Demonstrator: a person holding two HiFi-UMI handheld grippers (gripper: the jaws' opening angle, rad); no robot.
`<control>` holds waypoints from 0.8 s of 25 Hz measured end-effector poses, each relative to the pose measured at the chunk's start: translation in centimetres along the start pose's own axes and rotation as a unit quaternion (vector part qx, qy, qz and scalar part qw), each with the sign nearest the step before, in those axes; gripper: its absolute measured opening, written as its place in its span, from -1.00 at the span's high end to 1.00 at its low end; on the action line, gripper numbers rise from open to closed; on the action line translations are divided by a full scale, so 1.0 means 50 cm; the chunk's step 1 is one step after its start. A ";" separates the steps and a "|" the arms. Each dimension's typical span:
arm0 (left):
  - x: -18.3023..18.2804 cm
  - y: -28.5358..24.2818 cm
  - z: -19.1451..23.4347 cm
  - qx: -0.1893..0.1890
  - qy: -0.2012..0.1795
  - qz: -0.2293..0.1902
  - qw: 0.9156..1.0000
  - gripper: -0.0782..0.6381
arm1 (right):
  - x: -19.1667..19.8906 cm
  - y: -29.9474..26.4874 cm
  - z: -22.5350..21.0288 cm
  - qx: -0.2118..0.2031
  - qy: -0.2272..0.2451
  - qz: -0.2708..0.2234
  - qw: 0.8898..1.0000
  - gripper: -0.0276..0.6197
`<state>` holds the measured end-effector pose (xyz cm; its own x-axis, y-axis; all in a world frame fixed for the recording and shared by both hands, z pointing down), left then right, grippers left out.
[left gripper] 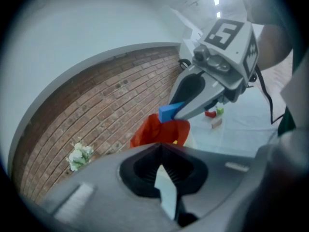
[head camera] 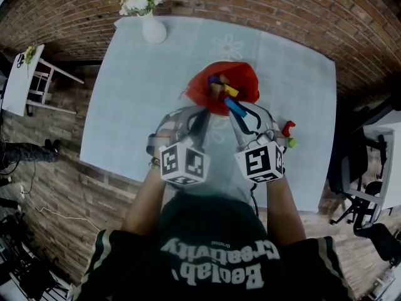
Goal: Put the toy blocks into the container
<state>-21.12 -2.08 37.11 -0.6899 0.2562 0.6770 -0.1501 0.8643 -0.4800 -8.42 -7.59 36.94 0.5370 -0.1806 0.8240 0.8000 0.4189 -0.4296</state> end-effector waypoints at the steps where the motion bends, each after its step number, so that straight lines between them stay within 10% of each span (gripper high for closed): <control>1: 0.002 -0.004 0.003 0.001 0.000 0.000 1.000 0.77 | 0.002 -0.006 -0.004 0.001 -0.001 0.003 1.000 0.67; 14: 0.026 -0.027 0.021 0.011 0.014 0.001 1.000 0.77 | 0.017 -0.075 -0.026 0.002 -0.025 0.040 0.999 0.67; 17: 0.027 -0.027 0.022 0.011 0.016 0.000 1.000 0.77 | 0.017 -0.086 -0.030 -0.005 -0.041 0.048 0.998 0.20; 20: 0.029 -0.026 0.022 0.012 0.015 0.000 1.000 0.77 | 0.023 -0.082 -0.027 -0.004 -0.039 0.055 0.998 0.21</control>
<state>-22.69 -3.34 38.09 -0.6681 0.2689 0.6938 -0.1677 0.8540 -0.4925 -10.72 -10.70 39.14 0.5997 -0.0642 0.7977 0.7398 0.4246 -0.5220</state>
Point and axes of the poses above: the fingertips, and each gripper's own axes: y backward along the fingers, z to its left, x out of its underside, the point moved 9 cm from there along y, backward along the fingers, and after that the axes turned 4 degrees about -x, right-handed, at the moved point
